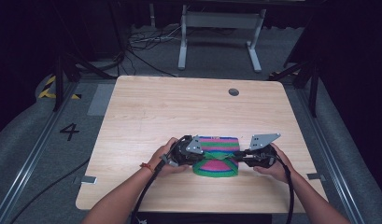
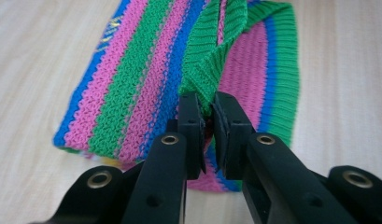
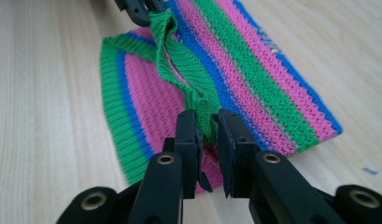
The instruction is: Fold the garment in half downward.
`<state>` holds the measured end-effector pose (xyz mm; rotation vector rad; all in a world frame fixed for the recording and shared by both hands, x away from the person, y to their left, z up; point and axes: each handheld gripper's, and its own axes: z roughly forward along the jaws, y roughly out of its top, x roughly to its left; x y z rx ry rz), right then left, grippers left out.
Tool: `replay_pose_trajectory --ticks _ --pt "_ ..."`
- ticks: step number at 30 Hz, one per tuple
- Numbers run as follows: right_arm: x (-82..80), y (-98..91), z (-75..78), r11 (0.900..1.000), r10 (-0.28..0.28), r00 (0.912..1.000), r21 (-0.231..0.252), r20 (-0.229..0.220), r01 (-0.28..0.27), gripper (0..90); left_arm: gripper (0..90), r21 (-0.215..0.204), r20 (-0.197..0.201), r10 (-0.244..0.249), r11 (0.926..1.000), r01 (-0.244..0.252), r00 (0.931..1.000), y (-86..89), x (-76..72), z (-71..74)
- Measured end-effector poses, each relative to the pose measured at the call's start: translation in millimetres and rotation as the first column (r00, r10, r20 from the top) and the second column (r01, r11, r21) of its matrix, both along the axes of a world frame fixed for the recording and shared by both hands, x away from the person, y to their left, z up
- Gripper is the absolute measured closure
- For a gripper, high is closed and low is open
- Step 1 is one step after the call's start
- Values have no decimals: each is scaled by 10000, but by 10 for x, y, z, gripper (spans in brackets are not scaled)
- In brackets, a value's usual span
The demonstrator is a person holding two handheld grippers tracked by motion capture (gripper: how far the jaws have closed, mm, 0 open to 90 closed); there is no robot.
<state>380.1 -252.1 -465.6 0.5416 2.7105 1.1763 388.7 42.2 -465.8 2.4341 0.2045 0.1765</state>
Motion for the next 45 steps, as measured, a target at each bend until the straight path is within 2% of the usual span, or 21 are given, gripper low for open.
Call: replay_pose_trajectory --ticks 4,10,12,16,19,21,22,25,27,30,31,33,34,35,36,37,38,40,43,44,45 --pt "-90 6 -18 9999 124 9999 -115 -55 -125 777 819 240 49 -133 9996 132 9999 -25 -72 -13" --pt "-157 22 -51 9997 -151 9999 193 -42 152 615 818 359 -38 -129 9993 130 9999 -23 -85 -79" --pt "-161 29 -54 9996 -191 9998 186 50 190 613 818 369 -64 -125 9992 127 9999 -24 -88 -93" --pt "-159 68 -93 9996 -91 9999 282 -93 93 626 817 420 -91 -93 9991 97 9999 -12 -81 -133" --pt "-158 107 -187 10000 2 9992 58 -388 0 598 815 491 204 6 9988 -16 9998 -2 -81 -155" --pt "-155 125 -202 9999 -41 9996 -160 -261 37 614 815 576 350 56 9983 -76 9994 -3 -75 -155" --pt "-151 131 -202 9999 -114 9996 -89 -265 112 614 816 595 455 123 9981 -150 9989 -7 -69 -158" --pt "-147 154 -201 9995 -306 9994 -114 -168 304 642 811 580 433 163 9981 -188 9989 -8 -50 -159" --pt "-135 187 -222 9985 -355 9993 -419 116 360 703 793 448 310 169 9988 -182 9994 7 -28 -155" --pt "-132 189 -199 9987 -356 9991 -363 226 364 795 774 232 185 109 9997 -113 9998 29 -27 -138" --pt "-140 191 -181 9988 -340 9990 -346 279 350 838 799 232 185 109 9997 -113 9998 29 -27 -138" --pt "-146 189 -151 9990 -300 9988 -319 388 312 843 833 307 279 -125 9995 116 9995 26 -49 -112" --pt "-158 181 -119 9998 -168 9991 -110 398 172 850 842 470 771 -305 9985 269 9966 9 -93 -70" --pt "-163 174 -96 9999 -114 9990 0 435 114 853 845 470 771 -305 9985 269 9966 9 -93 -70" --pt "-170 168 -63 9999 -119 9986 64 523 115 852 845 347 1153 -311 9990 273 9928 26 -128 16" --pt "-170 168 -63 9999 -119 9986 64 523 115 852 845 347 1153 -311 9990 273 9928 26 -128 16" --pt "-192 151 16 9997 -31 9980 243 632 16 854 843 -109 1162 -277 9995 292 9928 70 -138 113" --pt "-222 148 64 9996 44 9978 283 668 -63 853 839 -312 1047 -281 9990 315 9941 102 -158 141" --pt "-249 146 79 9994 241 9977 220 635 -256 852 835 -65 817 -521 9986 528 9953 97 -190 78" --pt "-284 148 42 9990 443 9979 44 481 -445 835 830 327 644 -645 9975 625 9958 78 -218 0" --pt "-284 148 42 9990 443 9979 44 481 -445 835 825 327 644 -645 9975 625 9958 78 -218 0"
